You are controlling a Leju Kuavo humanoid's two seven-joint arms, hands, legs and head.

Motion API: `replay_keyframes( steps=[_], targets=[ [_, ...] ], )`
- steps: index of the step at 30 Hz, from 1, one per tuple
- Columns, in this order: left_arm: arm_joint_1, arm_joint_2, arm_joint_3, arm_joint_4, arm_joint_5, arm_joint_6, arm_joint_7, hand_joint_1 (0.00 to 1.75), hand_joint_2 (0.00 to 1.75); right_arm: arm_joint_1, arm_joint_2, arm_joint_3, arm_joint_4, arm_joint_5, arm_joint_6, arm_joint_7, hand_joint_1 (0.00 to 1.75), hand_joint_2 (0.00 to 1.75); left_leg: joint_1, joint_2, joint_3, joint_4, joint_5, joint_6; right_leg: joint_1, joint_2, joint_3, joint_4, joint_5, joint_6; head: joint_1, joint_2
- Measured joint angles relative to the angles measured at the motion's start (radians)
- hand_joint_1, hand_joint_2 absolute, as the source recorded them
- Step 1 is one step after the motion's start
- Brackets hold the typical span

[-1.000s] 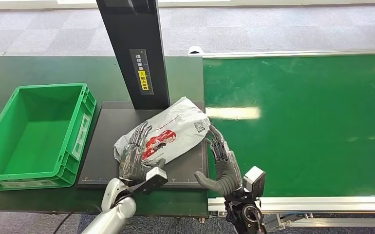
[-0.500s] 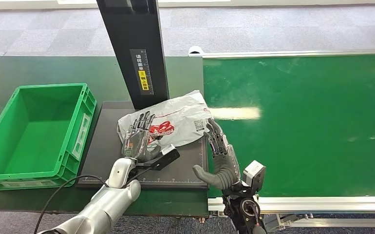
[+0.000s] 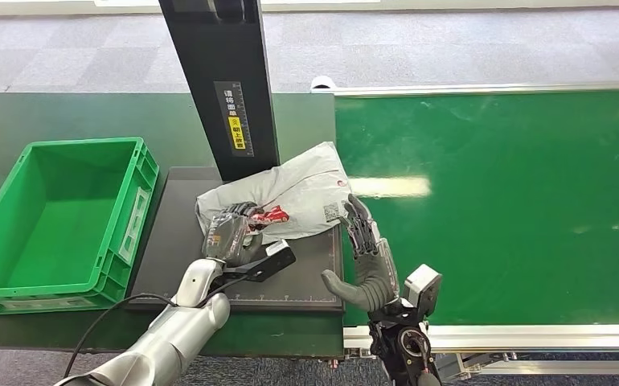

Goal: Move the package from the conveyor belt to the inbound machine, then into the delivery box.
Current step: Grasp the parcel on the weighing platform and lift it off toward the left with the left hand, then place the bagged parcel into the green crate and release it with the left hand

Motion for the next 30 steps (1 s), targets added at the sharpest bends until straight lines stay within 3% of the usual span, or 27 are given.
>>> replay_keyframes(
  steps=[6,11,18,23,27,30],
  targets=[
    [-0.004,-0.006,0.033,-0.001,0.04,-0.019,-0.067,1.75,1.75,0.0,0.004,-0.013,0.0,0.0,-0.003,0.0,0.0,1.75,0.0,0.0,0.0,0.0,0.0,0.0,0.0,0.0,0.0,0.0,0.0,0.0,0.0,0.0],
    [0.03,-0.025,0.075,-0.087,0.216,-0.14,-0.327,1.75,1.75,0.007,0.005,-0.032,-0.001,-0.003,-0.013,0.0,0.0,1.75,0.0,0.0,0.0,0.0,0.0,0.0,0.0,0.0,0.0,0.0,0.0,0.0,0.0,0.0],
    [0.213,-0.013,0.021,-0.581,0.423,-0.263,-0.442,1.75,1.75,0.053,0.004,-0.086,-0.023,-0.01,-0.015,0.0,0.0,1.75,0.0,0.001,-0.003,0.0,-0.001,0.0,0.0,0.001,-0.003,0.0,-0.001,0.0,0.0,0.0],
    [0.339,0.068,-0.053,-0.986,0.821,-0.506,-0.536,1.75,1.75,0.099,-0.002,-0.132,-0.053,-0.014,-0.019,0.0,0.0,1.75,0.0,0.001,-0.004,0.0,-0.001,-0.001,0.0,0.001,-0.004,0.0,-0.001,0.0,0.0,0.0],
    [0.378,0.125,-0.044,-1.264,1.036,-0.525,-0.541,1.75,1.75,0.129,-0.002,-0.16,-0.075,0.0,-0.013,0.0,0.0,1.75,0.0,0.001,-0.004,0.0,-0.001,-0.001,0.0,0.001,-0.004,0.0,-0.001,0.0,0.0,0.0],
    [0.383,0.132,0.054,-1.375,1.069,-0.494,-0.541,1.75,1.75,0.135,-0.001,-0.169,-0.081,0.012,-0.014,0.0,0.0,1.75,0.0,0.001,-0.003,0.0,-0.001,-0.001,0.0,0.001,-0.003,0.0,-0.001,0.0,0.0,0.0]
  ],
)
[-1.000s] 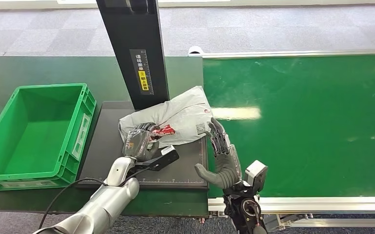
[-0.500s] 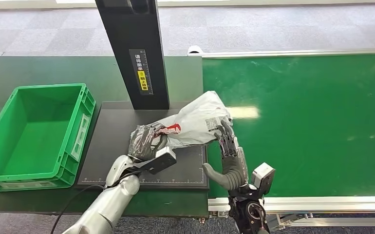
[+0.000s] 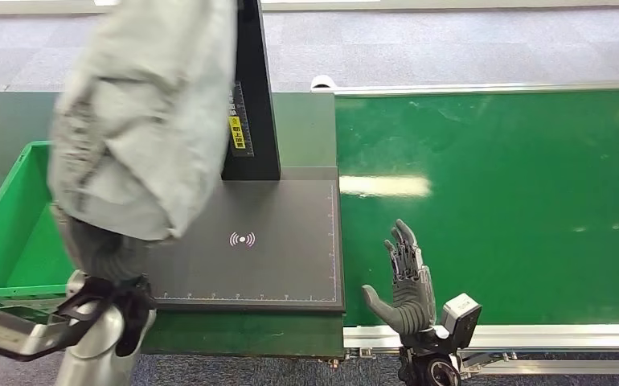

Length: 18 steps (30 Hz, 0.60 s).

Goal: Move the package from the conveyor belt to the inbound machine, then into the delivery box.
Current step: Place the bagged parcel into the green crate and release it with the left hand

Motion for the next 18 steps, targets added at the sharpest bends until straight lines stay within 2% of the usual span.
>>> replay_keyframes(
  steps=[2,4,7,10,14,18],
  targets=[
    [-0.017,0.003,0.099,-0.01,-0.03,0.057,0.0,1.75,1.75,0.0,0.002,-0.003,0.0,0.006,-0.004,0.0,0.0,1.75,0.0,0.0,0.001,0.0,0.0,0.0,0.0,0.0,0.0,0.0,0.0,0.0,0.0,0.0],
    [-0.068,0.022,0.204,0.057,-0.062,0.104,0.001,1.75,1.75,0.0,0.004,-0.006,0.0,0.008,-0.012,0.0,0.0,1.75,0.0,0.0,0.001,0.0,0.002,0.0,0.0,0.0,0.0,0.0,0.0,0.0,0.0,0.0],
    [-0.19,0.091,0.366,0.273,-0.13,0.167,0.004,1.75,1.75,0.001,0.006,-0.007,0.0,0.008,-0.02,0.0,0.0,1.75,0.001,0.001,0.001,0.0,0.004,-0.002,0.001,0.001,0.0,0.001,0.003,-0.003,0.0,0.0],
    [-0.31,0.177,0.489,0.526,-0.258,0.285,0.015,1.75,1.75,0.006,0.006,-0.01,0.0,0.009,-0.019,0.0,0.0,1.75,0.002,0.006,0.001,0.0,0.005,-0.003,0.002,0.004,-0.002,0.002,0.004,-0.005,0.0,0.0],
    [-0.422,0.28,0.595,0.847,-0.444,0.432,0.057,1.75,1.75,0.006,0.006,-0.011,0.0,0.014,-0.014,0.0,0.0,1.75,0.002,0.006,0.001,0.0,0.005,-0.003,0.002,0.005,-0.003,0.002,0.004,-0.005,0.0,0.0],
    [-0.474,0.335,0.641,1.037,-0.504,0.476,0.075,1.75,1.75,0.004,0.006,-0.011,0.001,0.018,-0.014,0.0,0.0,1.75,0.002,0.005,-0.001,0.0,0.004,-0.004,0.002,0.005,-0.004,0.002,0.004,-0.005,0.0,0.0]
  ],
)
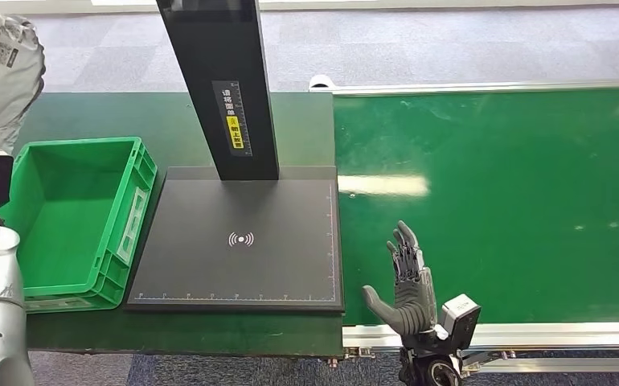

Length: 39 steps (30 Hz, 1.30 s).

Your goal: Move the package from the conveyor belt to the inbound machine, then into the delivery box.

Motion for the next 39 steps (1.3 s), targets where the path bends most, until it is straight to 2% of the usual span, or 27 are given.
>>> replay_keyframes(
  steps=[5,7,11,20,21,24,25,27,30,32,35,39],
  targets=[
    [-0.031,0.034,0.022,0.12,-0.031,0.004,0.019,1.75,1.75,-0.003,0.0,0.0,0.004,0.003,0.0,0.0,0.0,1.75,0.0,-0.001,-0.001,0.0,0.0,0.0,0.0,0.0,0.0,0.0,0.0,0.0,0.0,0.0],
    [-0.037,0.042,0.03,0.146,-0.035,-0.028,0.019,1.75,1.75,-0.009,0.0,0.0,0.01,0.008,-0.005,0.0,0.0,1.75,0.0,-0.001,-0.001,0.0,0.0,0.0,0.0,0.0,-0.001,0.0,0.0,0.0,0.0,0.0],
    [-0.038,0.044,0.06,0.166,0.003,-0.131,-0.03,1.75,1.75,-0.024,0.0,0.0,0.023,0.014,-0.018,0.0,0.0,1.75,0.0,-0.001,-0.001,0.0,0.0,0.0,0.0,0.0,-0.001,0.0,0.0,0.0,0.0,0.0],
    [-0.038,0.044,0.088,0.182,0.014,-0.15,-0.039,1.75,1.75,-0.035,0.0,0.0,0.041,0.014,-0.019,0.0,0.0,1.75,0.0,-0.001,-0.001,0.0,0.0,0.0,0.0,0.0,-0.001,0.0,0.0,0.0,0.0,0.0],
    [-0.038,0.044,0.089,0.183,0.014,-0.15,-0.039,1.67,1.75,-0.035,0.0,0.0,0.042,0.014,-0.019,0.0,0.0,1.75,0.0,-0.001,-0.001,0.0,0.0,0.0,0.0,0.0,-0.001,0.0,0.0,0.0,0.0,0.0],
    [-0.038,0.043,0.091,0.184,0.021,-0.162,-0.044,0.36,1.75,-0.035,0.0,0.0,0.045,0.014,-0.019,0.0,0.0,1.75,0.0,-0.001,-0.001,0.0,0.0,0.0,0.0,0.0,-0.001,0.0,0.0,0.0,0.0,0.0],
    [-0.037,0.042,0.093,0.182,0.037,-0.191,-0.049,0.0,1.75,-0.036,0.0,0.0,0.046,0.013,-0.019,0.0,0.0,1.75,0.0,-0.001,-0.001,0.0,0.0,0.0,0.0,0.0,-0.001,0.0,0.0,0.0,0.0,0.0],
    [-0.024,0.033,0.095,0.152,0.126,-0.328,-0.062,0.0,1.75,-0.036,0.0,0.0,0.048,0.008,-0.017,0.0,0.0,1.75,0.0,-0.001,-0.001,0.0,0.0,0.0,0.0,0.0,-0.001,0.0,0.0,0.0,0.0,0.0],
    [0.018,0.004,0.096,0.044,0.362,-0.647,-0.071,0.0,1.75,-0.039,0.0,0.0,0.049,-0.001,-0.017,0.0,0.0,1.75,0.0,-0.001,-0.001,0.0,0.0,0.0,0.0,0.0,-0.001,0.0,0.0,0.0,0.0,0.0],
    [0.04,-0.017,0.095,-0.028,0.467,-0.783,-0.072,0.0,1.75,-0.041,0.0,0.0,0.049,-0.002,-0.02,0.0,0.0,1.75,0.0,-0.001,-0.001,0.0,0.0,0.0,0.0,0.0,-0.001,0.0,0.0,0.0,0.0,0.0],
    [0.053,-0.043,0.093,-0.101,0.528,-0.869,-0.072,0.0,1.75,-0.044,0.001,0.0,0.049,-0.006,-0.032,0.0,0.0,1.75,0.0,-0.001,-0.001,0.0,0.0,0.0,0.0,0.0,-0.001,0.0,0.0,0.0,0.0,0.0],
    [0.054,-0.064,0.089,-0.145,0.526,-0.863,-0.065,0.0,1.75,-0.044,0.003,0.0,0.049,-0.011,-0.055,0.0,0.0,1.75,0.0,-0.002,-0.001,0.0,0.0,0.0,0.0,0.0,-0.001,0.0,0.0,0.0,0.0,0.0]
  ],
)
